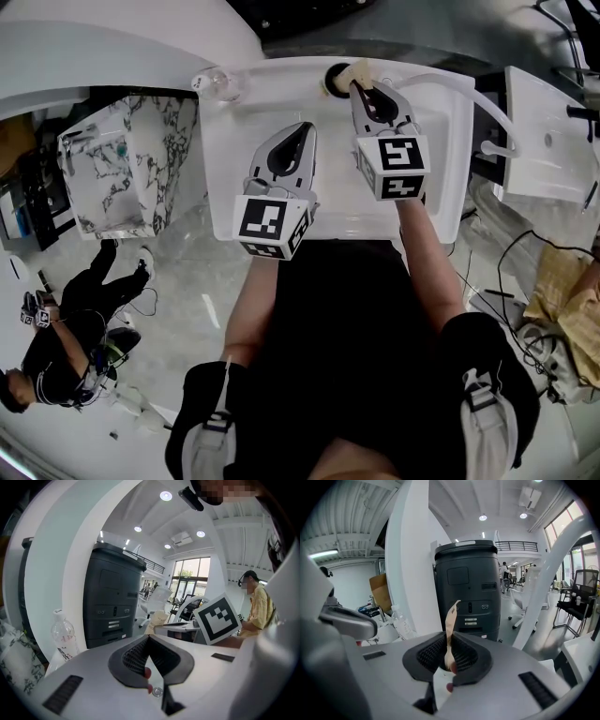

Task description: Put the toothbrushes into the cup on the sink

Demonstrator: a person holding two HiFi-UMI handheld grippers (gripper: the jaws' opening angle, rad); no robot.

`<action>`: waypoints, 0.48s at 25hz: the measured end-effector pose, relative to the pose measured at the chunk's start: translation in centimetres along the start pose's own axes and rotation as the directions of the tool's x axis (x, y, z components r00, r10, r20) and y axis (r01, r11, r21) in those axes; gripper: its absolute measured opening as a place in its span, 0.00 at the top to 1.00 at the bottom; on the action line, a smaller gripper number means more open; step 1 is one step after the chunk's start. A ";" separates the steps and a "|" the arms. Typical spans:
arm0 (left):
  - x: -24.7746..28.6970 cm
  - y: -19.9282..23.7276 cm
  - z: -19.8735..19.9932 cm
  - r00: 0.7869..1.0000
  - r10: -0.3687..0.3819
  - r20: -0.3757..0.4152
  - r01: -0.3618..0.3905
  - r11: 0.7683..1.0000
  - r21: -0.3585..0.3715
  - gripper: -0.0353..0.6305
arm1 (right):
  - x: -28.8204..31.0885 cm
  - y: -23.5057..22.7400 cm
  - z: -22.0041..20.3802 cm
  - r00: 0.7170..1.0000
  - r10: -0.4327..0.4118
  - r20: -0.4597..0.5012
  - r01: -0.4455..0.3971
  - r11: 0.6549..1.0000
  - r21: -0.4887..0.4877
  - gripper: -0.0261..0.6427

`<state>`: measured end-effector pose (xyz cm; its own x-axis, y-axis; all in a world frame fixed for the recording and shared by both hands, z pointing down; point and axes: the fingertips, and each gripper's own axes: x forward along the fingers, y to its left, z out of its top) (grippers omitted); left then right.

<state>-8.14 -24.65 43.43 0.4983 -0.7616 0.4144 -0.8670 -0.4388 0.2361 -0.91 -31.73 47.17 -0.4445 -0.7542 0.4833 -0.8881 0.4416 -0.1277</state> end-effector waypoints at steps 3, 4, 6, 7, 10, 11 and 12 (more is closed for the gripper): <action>0.0 0.2 0.0 1.000 0.000 -0.005 0.000 1.000 -0.001 0.93 | 0.5 0.3 -0.3 1.000 0.004 -0.014 -0.004 1.000 -0.005 0.89; 0.1 0.2 0.0 1.000 0.000 -0.006 0.000 1.000 -0.001 0.93 | 0.7 0.3 -0.4 1.000 0.007 -0.020 -0.007 1.000 -0.007 0.89; 0.2 0.2 0.0 1.000 0.001 -0.006 -0.001 1.000 0.000 0.93 | 1.1 0.3 -0.6 0.999 0.014 -0.031 -0.015 1.000 -0.007 0.89; 0.3 0.3 0.0 1.000 0.002 -0.007 -0.002 1.000 0.000 0.93 | 1.3 0.2 -0.9 0.999 0.016 -0.039 -0.016 1.000 -0.010 0.89; 0.4 0.4 0.0 1.000 0.006 -0.010 -0.006 1.000 -0.002 0.93 | 1.9 0.1 -1.4 0.998 0.018 -0.058 -0.019 1.000 -0.018 0.89; 0.5 0.5 0.0 1.000 0.007 -0.010 -0.007 1.000 -0.003 0.93 | 2.1 0.2 -1.5 0.998 0.019 -0.060 -0.020 1.000 -0.020 0.89; 0.5 0.5 0.0 1.000 0.008 -0.011 -0.008 1.000 -0.003 0.93 | 2.2 0.2 -1.6 0.998 0.019 -0.062 -0.020 1.000 -0.022 0.89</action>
<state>-8.37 -25.28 43.73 0.4916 -0.7596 0.4258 -0.8708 -0.4315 0.2357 -1.84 -32.51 49.64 -0.4530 -0.7142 0.5336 -0.8762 0.4671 -0.1186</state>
